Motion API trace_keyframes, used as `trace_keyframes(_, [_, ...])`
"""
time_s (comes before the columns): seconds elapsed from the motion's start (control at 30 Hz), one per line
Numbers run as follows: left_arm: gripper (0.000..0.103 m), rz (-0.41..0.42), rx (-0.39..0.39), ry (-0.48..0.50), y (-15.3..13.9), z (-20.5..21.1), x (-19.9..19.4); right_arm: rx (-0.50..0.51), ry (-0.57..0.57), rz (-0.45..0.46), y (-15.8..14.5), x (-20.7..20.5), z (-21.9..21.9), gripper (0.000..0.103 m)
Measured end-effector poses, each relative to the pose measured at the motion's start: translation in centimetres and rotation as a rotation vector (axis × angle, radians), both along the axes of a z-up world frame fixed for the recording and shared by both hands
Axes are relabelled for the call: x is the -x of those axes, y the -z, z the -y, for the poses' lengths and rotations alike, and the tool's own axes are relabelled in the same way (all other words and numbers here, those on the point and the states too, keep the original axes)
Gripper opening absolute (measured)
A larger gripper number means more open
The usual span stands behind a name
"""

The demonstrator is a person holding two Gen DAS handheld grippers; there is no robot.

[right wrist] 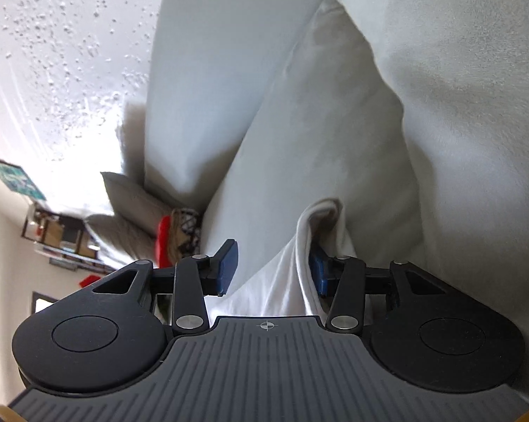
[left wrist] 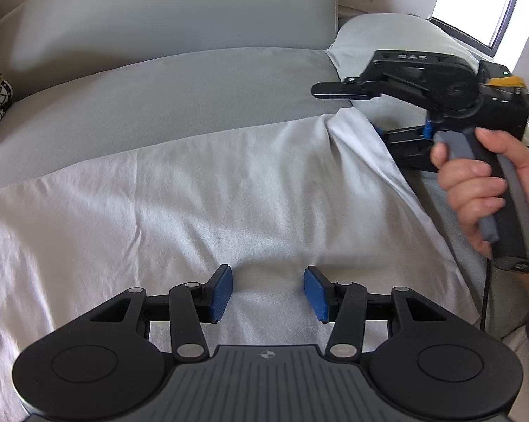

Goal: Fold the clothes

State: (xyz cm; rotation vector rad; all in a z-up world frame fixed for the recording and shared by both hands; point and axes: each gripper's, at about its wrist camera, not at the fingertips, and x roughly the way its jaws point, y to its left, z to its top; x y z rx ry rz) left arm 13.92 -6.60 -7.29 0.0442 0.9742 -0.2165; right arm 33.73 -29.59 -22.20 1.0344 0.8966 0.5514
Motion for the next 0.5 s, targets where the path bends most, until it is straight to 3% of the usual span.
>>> trace_keyframes(0.1, [0.048, 0.0, 0.001, 0.001, 0.0, 0.0, 0.0, 0.012, 0.078, 0.037, -0.4, 0.3, 0.5, 0.049])
trace_keyframes(0.27, [0.048, -0.001, 0.006, 0.005, 0.1, -0.2, 0.0, -0.076, 0.158, 0.052, -0.4, 1.0, 2.5, 0.047])
trace_keyframes(0.43, [0.048, -0.002, 0.01, 0.007, 0.2, -0.3, -0.1, 0.03, 0.193, 0.017, -1.5, 1.7, 2.4, 0.033])
trace_keyframes(0.5, [0.048, -0.003, 0.011, 0.005, 0.2, -0.3, -0.1, 0.083, 0.197, 0.019, -2.0, 2.2, 2.3, 0.032])
